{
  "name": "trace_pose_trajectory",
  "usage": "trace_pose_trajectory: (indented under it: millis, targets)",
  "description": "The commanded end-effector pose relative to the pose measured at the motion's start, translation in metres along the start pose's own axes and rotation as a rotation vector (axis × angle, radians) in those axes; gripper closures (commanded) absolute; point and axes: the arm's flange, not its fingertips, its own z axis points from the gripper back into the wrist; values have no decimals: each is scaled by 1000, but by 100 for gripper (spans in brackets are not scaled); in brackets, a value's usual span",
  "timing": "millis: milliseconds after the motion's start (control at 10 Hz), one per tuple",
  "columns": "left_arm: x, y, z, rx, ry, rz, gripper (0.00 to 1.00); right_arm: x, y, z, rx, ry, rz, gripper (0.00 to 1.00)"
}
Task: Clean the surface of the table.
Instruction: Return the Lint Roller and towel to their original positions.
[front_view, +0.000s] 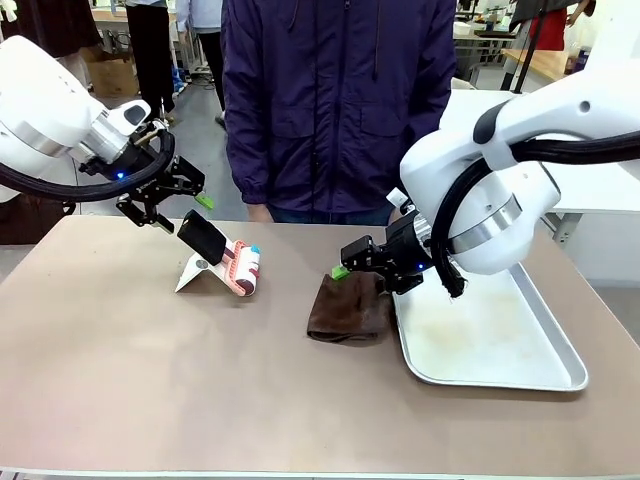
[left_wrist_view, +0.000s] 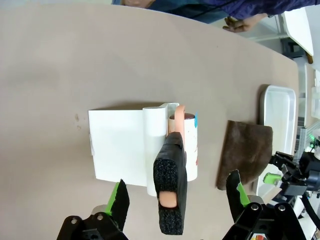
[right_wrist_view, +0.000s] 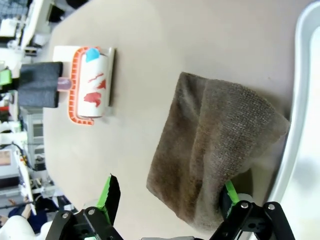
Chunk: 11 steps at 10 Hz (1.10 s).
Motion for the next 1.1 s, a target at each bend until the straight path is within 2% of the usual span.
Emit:
trace_pose_trajectory:
  millis: [0,200,400,600,700,1000]
  targets:
    - [-7,0,13,9,-10,-9,0,4,18,13,-96,28,50,0]
    - [-15,-1,27,9,-16,-17,0,12,34,21,-184,43,126,0]
    - [-30,1,54,-17,-19,-29,0,14,40,47,-143,-1,125,0]
    - [-62,4,96,-61,-47,-45,0,8,32,81,-5,-80,71,0]
    - [-82,6,116,-112,-46,-53,0,5,27,92,66,-87,46,0]
    - [-143,18,152,-299,-69,-65,0,-16,-3,134,287,-30,-6,0]
